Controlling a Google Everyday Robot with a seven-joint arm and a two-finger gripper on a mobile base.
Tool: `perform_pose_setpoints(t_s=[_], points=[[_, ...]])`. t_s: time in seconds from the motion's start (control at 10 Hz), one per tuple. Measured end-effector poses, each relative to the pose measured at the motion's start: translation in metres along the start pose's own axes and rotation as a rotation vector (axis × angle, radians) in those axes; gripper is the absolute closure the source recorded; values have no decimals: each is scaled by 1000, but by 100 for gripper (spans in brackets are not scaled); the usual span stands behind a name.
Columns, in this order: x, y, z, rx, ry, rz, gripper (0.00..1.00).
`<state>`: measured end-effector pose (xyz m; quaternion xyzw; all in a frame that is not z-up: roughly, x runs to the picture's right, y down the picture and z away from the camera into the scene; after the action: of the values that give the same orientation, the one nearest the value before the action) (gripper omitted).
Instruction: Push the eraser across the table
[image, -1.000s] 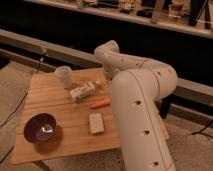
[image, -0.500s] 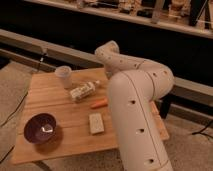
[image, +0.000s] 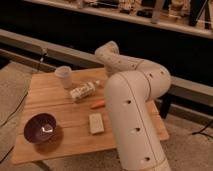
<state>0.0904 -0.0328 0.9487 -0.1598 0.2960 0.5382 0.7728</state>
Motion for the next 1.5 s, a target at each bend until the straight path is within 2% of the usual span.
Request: perform_pose_setpoints(t_s=[0.2,0.6,1.0,1.3,1.5], points=[[-2,-5,4,25,1,15,35],[-11,-38,0,79,-11,59,35],[-7,-61,0,107,0,78,35],[-5,-66,8,108,14,97,35],[-8,-73,7,80,-1,115,35]])
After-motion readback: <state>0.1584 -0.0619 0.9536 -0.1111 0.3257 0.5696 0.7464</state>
